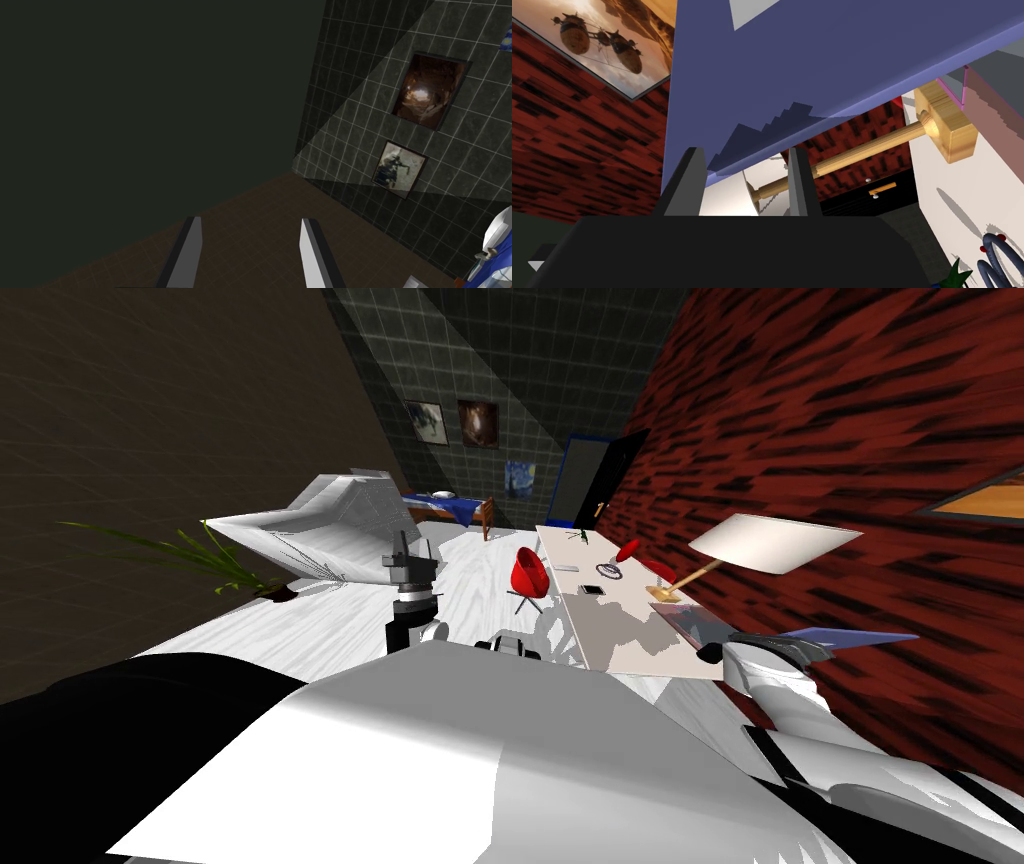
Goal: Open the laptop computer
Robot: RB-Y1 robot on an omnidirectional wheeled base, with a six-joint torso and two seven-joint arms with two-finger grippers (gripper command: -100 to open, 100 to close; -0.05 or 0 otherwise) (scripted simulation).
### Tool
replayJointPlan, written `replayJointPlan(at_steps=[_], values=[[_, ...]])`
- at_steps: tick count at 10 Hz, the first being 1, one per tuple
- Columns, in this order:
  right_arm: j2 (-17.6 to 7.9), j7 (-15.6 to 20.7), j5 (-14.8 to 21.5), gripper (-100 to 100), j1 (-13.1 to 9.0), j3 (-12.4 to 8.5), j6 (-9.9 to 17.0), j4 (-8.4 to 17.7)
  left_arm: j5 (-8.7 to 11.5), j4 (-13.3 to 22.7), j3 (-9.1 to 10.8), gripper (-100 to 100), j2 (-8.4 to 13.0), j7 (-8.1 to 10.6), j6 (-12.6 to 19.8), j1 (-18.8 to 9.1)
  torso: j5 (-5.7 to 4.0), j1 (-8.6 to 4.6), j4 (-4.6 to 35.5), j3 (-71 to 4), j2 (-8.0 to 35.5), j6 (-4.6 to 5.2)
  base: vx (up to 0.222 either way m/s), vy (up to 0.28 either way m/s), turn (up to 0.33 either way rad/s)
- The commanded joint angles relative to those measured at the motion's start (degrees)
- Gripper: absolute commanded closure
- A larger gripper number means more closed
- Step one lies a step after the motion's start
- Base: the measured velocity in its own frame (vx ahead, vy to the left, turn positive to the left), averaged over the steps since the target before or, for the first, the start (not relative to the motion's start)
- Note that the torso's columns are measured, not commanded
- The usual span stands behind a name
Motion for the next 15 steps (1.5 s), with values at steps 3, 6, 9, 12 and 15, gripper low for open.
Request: replayJointPlan(at_steps=[3,6,9,12,15], values=[[-2.92,3.66,-0.23,100,2.14,1.37,-5.05,2.99,0.00,0.00,0.00,0,0.00,0.00,0.00,-0.01,-0.25,-0.27,0.07,0.23,0.31,-0.36,0.114,0.049,-0.006],[-4.49,5.46,-0.45,100,3.20,2.06,-7.70,4.59,0.00,0.00,0.00,0,0.01,0.00,0.00,-0.01,-0.09,-0.14,0.19,0.32,0.48,-0.02,0.103,0.040,0.004],[-6.05,7.26,-0.67,100,4.26,2.75,-10.35,6.18,0.00,0.00,0.00,0,0.00,0.00,0.00,-0.02,-0.06,-0.12,0.26,0.46,0.72,0.00,0.075,0.034,-0.005],[-6.17,8.22,-1.79,100,4.70,2.52,-10.15,5.43,0.00,0.00,0.00,0,0.00,0.00,0.00,-0.01,-0.04,-0.06,0.20,0.33,0.52,-0.02,0.066,0.028,-0.007],[-7.33,8.79,-2.03,-100,5.07,1.53,-12.71,4.76,0.00,0.01,0.00,0,0.01,0.00,0.01,-0.05,-0.08,-0.23,0.36,0.66,1.01,0.00,-0.160,-0.067,0.166]])
